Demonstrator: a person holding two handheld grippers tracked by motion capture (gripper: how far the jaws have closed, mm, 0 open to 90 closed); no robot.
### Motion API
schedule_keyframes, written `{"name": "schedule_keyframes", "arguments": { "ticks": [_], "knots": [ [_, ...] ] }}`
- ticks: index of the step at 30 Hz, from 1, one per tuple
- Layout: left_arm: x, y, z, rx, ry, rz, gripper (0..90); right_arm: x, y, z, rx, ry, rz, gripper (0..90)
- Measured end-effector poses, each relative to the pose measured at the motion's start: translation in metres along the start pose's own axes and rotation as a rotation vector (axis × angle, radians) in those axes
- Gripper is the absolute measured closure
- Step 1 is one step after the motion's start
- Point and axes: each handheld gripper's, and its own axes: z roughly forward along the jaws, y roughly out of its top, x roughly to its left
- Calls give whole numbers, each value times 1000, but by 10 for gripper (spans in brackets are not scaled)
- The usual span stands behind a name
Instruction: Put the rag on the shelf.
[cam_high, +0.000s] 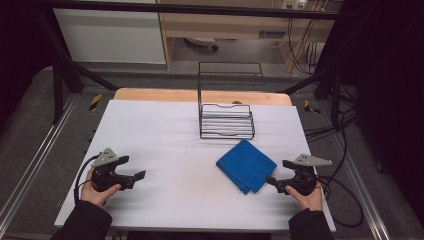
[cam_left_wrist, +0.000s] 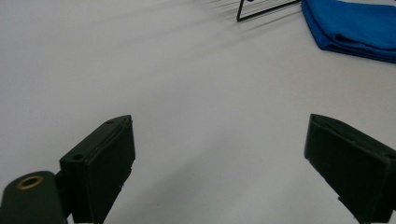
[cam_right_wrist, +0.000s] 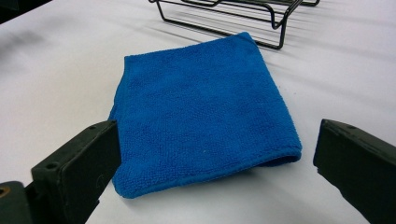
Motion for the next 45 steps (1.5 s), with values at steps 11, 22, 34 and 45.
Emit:
{"name": "schedule_keyframes", "arguments": {
  "ticks": [11,22,34,45],
  "knots": [
    [-1,-2,1,-1,2,1,91,3,1,3,18,-9,-9,14],
    [0,-3,1,2,12,3,91,15,5,13,56,1,-35,21],
    [0,-3,1,9,20,4,93,41,11,32,110,6,-72,86],
    [0,-3,2,9,26,1,95,70,11,48,185,52,-166,381]
  ]
}}
